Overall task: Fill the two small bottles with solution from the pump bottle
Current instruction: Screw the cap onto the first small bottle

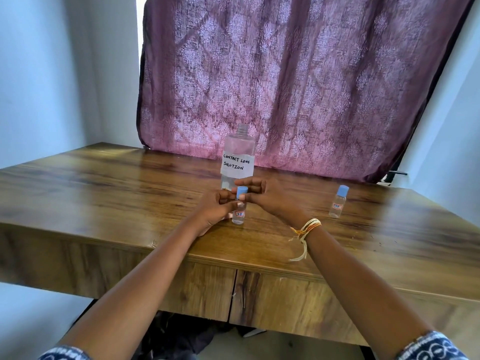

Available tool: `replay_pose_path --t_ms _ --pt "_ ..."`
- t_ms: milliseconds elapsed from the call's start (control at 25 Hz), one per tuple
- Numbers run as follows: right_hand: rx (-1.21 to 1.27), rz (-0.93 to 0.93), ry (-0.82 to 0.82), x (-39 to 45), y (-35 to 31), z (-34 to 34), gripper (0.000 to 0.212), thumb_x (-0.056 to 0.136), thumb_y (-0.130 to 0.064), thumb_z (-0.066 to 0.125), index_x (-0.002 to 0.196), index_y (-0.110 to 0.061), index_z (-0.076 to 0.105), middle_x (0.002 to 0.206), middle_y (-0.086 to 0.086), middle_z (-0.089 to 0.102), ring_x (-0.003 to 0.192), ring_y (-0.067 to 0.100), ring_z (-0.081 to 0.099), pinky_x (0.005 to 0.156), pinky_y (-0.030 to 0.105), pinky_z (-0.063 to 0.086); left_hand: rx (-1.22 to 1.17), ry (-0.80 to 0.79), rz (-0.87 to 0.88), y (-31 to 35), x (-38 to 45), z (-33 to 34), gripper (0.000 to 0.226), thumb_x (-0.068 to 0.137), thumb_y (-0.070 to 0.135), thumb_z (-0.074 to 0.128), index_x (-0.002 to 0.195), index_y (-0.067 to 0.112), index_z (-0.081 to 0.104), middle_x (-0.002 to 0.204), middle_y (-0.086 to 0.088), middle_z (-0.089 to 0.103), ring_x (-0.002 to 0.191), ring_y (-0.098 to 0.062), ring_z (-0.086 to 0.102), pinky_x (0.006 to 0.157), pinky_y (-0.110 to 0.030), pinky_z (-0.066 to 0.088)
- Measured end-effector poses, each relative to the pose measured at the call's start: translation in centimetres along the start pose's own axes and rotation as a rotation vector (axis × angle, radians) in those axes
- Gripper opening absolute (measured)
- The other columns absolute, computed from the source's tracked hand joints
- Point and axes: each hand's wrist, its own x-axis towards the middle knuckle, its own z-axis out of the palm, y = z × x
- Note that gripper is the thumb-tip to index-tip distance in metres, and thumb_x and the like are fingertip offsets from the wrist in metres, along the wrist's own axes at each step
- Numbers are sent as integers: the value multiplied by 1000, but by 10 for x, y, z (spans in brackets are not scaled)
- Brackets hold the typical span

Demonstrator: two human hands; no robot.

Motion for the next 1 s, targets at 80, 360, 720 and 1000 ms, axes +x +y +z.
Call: replay_pose_path --t_ms 80,360,720,1000 --pt "-12 -1 97 0 0 5 36 78 8 72 112 1 66 109 21 70 102 21 68 84 19 55 22 19 14 0 0 -1 14 83 11 72 95 18 73 99 -16 74 92 -29 66 85 -46 50" --pt "51 9 124 -7 14 13 51 74 -2 79 121 -10 60 112 6 70 103 13 67 91 24 55 5 35 53 -3 1 -3 19 83 8 71 88 26 74 80 3 76 75 -11 69 68 -27 56" --pt "-413 105 215 -9 27 37 51 70 -26 80 116 -16 60 104 2 70 94 17 65 84 35 54 55 146 91 -6 6 -6 21 80 11 76 92 28 73 86 10 76 86 -7 71 79 -24 57" --pt "-412 50 208 46 31 77 40 70 -24 80 106 -14 68 99 4 74 71 -5 57 62 0 42 397 216 38 -3 23 -71 25 82 17 74 107 14 73 87 -1 75 83 -12 71 83 -28 58"
